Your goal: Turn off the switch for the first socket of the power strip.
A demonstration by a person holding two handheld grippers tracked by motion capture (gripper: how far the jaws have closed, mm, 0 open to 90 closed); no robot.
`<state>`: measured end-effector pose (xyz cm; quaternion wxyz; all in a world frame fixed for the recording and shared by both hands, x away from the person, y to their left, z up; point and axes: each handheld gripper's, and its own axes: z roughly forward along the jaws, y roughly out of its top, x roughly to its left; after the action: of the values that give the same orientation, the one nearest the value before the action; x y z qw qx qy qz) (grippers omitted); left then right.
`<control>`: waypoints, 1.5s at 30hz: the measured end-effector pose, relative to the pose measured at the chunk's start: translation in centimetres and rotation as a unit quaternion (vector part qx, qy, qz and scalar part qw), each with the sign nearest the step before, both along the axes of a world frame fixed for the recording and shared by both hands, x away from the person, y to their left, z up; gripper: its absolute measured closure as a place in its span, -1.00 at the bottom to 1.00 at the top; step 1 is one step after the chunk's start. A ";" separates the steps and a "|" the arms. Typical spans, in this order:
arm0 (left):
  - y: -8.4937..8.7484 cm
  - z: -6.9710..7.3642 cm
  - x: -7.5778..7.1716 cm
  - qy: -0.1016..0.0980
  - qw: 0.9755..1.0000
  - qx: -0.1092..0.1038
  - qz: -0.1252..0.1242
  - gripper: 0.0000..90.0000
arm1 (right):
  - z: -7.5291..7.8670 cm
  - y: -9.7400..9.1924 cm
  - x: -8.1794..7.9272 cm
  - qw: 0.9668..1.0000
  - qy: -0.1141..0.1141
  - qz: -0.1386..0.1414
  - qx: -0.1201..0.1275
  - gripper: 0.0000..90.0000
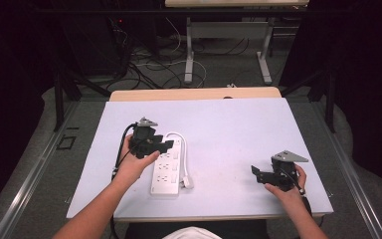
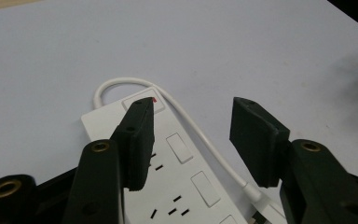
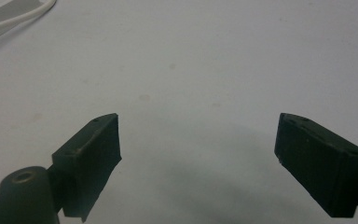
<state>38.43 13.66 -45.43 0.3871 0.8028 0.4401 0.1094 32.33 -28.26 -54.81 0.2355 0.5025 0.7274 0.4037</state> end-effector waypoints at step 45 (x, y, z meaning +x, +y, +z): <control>-2.3 -2.2 2.2 0.068 0.997 0.032 0.013 1.00 | 0.0 0.0 0.0 1.000 0.002 0.004 0.001 -0.68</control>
<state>40.62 11.33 -47.62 0.3291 0.8146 0.4720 0.0732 32.34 -28.21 -54.77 0.2321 0.5003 0.7295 0.4045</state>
